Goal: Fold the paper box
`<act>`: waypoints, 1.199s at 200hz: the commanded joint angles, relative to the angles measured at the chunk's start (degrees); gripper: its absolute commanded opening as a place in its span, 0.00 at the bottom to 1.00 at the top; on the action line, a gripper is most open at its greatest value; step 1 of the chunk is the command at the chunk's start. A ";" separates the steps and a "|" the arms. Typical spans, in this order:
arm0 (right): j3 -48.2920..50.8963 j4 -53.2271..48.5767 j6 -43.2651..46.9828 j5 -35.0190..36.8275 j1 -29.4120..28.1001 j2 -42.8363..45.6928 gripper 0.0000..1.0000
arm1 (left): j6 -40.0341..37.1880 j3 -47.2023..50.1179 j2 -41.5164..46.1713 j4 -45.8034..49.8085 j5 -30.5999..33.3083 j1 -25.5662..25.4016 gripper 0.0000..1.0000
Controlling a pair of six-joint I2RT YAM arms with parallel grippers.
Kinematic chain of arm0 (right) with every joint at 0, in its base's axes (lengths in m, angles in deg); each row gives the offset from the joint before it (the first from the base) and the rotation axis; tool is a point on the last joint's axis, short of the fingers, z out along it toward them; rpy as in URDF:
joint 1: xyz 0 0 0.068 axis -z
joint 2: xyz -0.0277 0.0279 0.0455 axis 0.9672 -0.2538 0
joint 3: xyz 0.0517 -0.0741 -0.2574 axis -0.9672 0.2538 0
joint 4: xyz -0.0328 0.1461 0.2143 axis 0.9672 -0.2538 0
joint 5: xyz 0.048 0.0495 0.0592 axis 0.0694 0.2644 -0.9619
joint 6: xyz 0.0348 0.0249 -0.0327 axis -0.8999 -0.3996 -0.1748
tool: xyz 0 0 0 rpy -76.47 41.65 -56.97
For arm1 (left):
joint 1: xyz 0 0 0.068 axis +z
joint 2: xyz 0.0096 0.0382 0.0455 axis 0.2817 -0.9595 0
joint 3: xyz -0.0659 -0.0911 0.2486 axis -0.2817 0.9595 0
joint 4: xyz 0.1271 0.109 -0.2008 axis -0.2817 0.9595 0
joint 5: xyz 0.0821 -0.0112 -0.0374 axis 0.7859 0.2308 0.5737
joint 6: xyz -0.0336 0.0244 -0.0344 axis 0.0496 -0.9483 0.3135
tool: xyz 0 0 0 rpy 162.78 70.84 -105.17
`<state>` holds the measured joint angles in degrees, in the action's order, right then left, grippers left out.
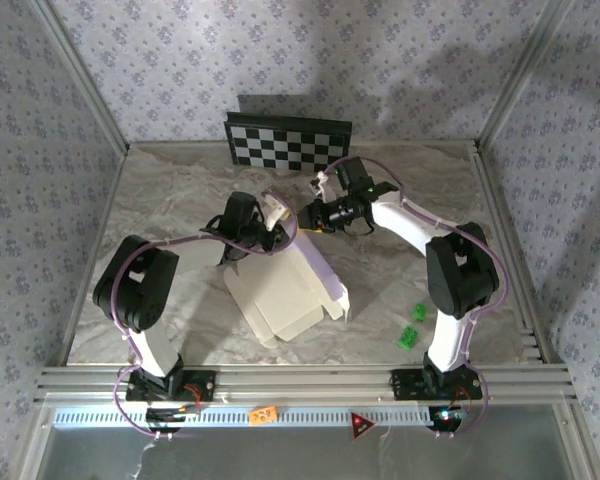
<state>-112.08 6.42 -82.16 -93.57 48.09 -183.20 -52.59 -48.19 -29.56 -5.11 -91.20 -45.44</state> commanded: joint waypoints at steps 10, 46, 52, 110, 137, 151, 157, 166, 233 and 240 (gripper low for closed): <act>2.40 -4.88 -0.21 2.79 -0.72 -1.75 0.31 | 2.56 0.94 0.10 -2.59 7.11 -2.44 0.05; 2.76 -4.65 -0.39 2.89 -1.08 -1.65 0.31 | 2.64 3.92 2.62 -4.41 16.97 -5.01 0.00; 2.89 -4.56 -0.39 2.90 -1.06 -1.64 0.31 | 2.57 4.01 2.83 -4.21 17.18 -5.07 0.00; 2.41 -4.66 -0.61 3.05 -1.12 -1.65 0.31 | 4.25 9.05 7.44 -8.54 14.51 -5.03 0.31; 2.32 -4.68 -0.74 2.96 -1.10 -1.74 0.30 | 5.48 12.28 9.78 -11.79 15.57 -5.07 0.37; 2.06 -4.67 -0.72 2.79 -1.14 -1.82 0.31 | 5.98 13.49 10.44 -13.93 15.36 -5.02 0.38; 2.05 -4.60 -0.83 2.71 -1.26 -1.82 0.31 | 6.27 13.92 10.73 -14.90 15.31 -5.03 0.38; 2.04 -4.52 -0.81 2.76 -1.28 -1.83 0.31 | 6.76 14.46 11.12 -16.20 15.30 -4.99 0.38; 2.84 -3.39 -1.45 2.60 -1.34 -1.82 0.30 | 11.09 15.60 11.85 -23.08 17.46 -4.93 0.36; 2.93 -3.31 -1.53 2.57 -1.37 -1.83 0.30 | 11.54 15.55 11.81 -23.45 17.59 -4.94 0.36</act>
<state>-111.53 7.43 -82.99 -93.60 47.40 -183.05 -43.87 -32.63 -19.24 -23.45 -74.72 -50.14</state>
